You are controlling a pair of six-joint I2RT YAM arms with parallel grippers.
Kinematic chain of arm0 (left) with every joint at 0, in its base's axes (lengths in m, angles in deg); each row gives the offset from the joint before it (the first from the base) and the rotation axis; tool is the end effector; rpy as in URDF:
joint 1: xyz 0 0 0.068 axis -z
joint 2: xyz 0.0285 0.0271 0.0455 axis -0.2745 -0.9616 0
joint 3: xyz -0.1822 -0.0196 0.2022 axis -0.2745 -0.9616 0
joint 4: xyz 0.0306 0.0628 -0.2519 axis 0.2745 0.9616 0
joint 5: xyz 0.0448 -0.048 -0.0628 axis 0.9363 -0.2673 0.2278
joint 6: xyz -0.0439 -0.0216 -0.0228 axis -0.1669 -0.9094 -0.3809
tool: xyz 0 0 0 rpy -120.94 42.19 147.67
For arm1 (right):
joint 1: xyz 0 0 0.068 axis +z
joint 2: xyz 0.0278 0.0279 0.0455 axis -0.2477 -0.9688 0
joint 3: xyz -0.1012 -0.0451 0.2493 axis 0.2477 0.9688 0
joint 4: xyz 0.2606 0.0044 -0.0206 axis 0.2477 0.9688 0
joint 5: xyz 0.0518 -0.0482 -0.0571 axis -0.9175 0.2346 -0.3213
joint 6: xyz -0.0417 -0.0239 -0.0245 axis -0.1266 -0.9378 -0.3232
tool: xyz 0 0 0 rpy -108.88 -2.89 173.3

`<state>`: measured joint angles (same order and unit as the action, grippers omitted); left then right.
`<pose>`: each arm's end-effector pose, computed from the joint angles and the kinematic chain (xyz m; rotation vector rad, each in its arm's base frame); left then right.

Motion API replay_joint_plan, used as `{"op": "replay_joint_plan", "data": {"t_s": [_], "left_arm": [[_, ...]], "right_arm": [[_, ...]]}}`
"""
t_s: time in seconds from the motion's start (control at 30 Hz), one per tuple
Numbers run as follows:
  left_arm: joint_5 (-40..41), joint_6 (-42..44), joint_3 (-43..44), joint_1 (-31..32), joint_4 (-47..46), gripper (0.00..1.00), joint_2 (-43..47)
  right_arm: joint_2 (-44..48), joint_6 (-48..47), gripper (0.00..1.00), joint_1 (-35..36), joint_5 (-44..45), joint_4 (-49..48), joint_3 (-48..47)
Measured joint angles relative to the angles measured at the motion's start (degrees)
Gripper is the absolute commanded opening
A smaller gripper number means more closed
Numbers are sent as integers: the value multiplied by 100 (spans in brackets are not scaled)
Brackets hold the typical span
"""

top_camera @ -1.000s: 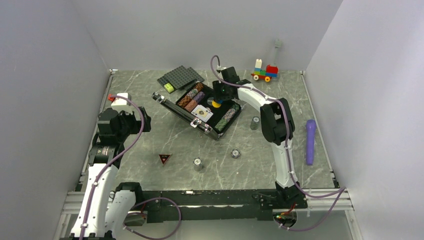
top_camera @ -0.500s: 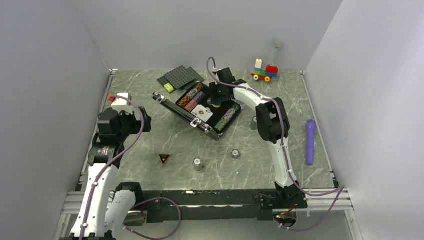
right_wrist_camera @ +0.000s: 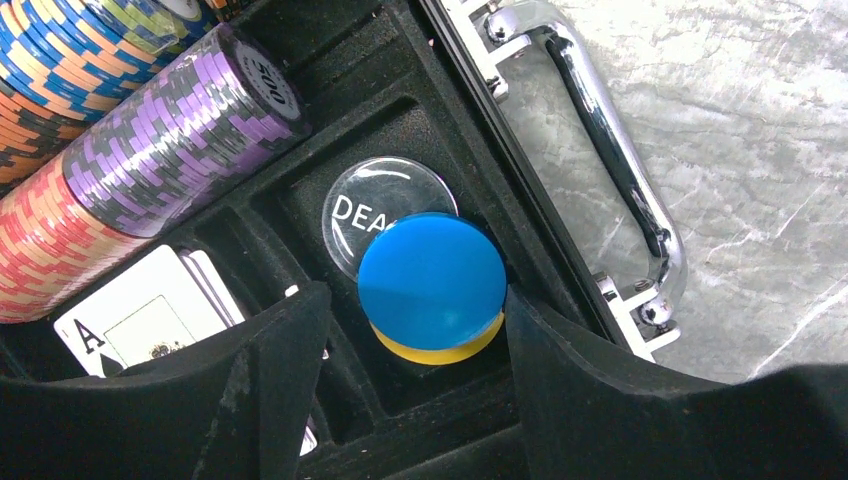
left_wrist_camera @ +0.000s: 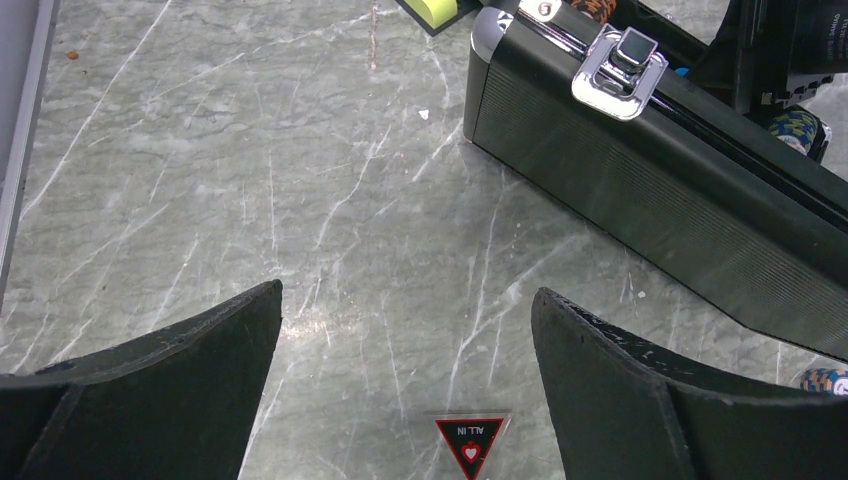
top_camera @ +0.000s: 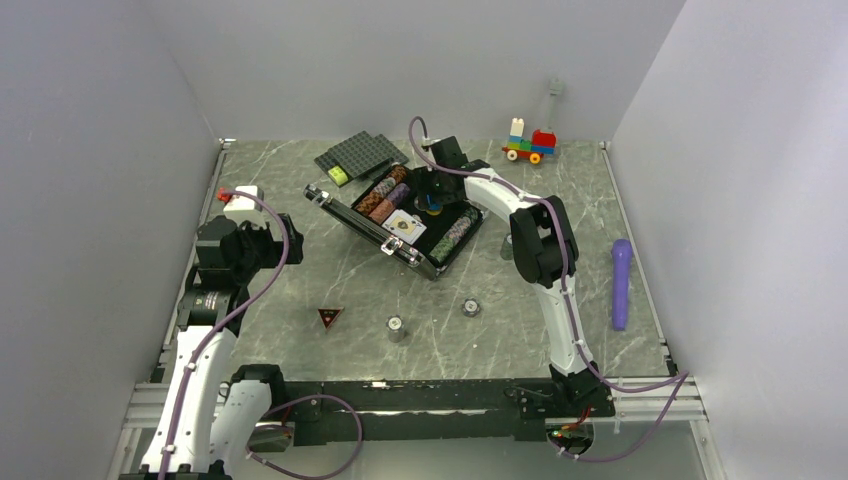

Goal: Pack up texas hold em set

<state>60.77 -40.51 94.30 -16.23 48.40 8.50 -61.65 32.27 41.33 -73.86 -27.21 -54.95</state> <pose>0.1662 -0.0031 0.3143 -0.0744 1.9636 -0.1965 0.4576 0.2358 0.1737 -0.4101 2.4537 0.3554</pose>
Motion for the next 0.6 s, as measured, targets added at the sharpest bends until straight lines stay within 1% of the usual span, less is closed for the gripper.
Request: {"op": "replay_joint_plan", "data": {"t_s": [0.3,0.47,0.6], "left_arm": [[4,4,0,0,0,99,15],[4,7,0,0,0,99,74],[4,9,0,0,0,99,85]], "right_arm": [[144,-133,70,4,85,170,0],[645,-195,70,4,186,267,7],[1287,-212,70,7,205,284,11]]}}
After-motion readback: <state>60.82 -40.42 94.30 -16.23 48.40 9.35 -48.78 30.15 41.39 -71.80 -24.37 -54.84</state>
